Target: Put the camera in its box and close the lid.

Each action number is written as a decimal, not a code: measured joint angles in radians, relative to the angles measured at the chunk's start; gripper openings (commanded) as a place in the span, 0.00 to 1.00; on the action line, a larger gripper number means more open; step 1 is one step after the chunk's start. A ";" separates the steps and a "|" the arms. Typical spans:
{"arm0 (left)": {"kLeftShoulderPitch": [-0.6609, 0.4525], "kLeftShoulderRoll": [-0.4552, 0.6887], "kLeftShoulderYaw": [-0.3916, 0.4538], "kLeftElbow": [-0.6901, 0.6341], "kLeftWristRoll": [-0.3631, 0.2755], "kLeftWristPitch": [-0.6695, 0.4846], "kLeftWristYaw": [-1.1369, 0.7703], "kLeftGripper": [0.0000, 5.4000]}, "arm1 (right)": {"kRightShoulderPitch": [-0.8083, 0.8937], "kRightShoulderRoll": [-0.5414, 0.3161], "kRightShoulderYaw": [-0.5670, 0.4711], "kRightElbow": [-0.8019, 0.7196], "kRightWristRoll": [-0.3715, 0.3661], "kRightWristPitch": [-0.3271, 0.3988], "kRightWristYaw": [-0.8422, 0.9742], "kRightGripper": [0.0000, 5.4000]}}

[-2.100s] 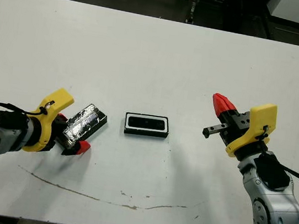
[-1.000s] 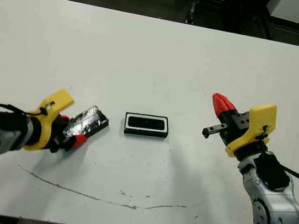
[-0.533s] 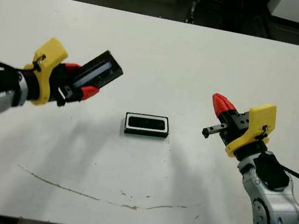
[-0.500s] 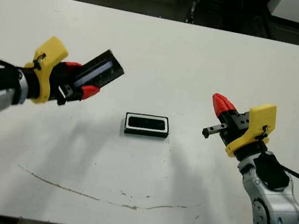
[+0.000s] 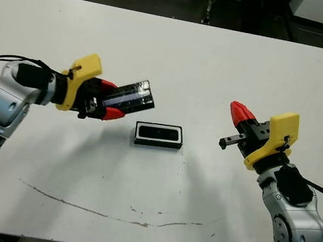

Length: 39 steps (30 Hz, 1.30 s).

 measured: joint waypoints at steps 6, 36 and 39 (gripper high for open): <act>-0.003 -0.035 -0.009 0.040 0.010 -0.029 -0.037 0.59 | 0.000 0.000 0.001 0.000 0.000 0.000 -0.002 0.00; -0.075 -0.139 -0.056 0.288 0.076 -0.092 -0.196 0.59 | 0.006 0.002 0.003 0.001 0.001 0.003 -0.004 0.00; -0.081 -0.156 -0.052 0.316 0.076 -0.094 -0.202 0.59 | 0.008 0.002 0.003 0.001 0.001 0.003 -0.004 0.00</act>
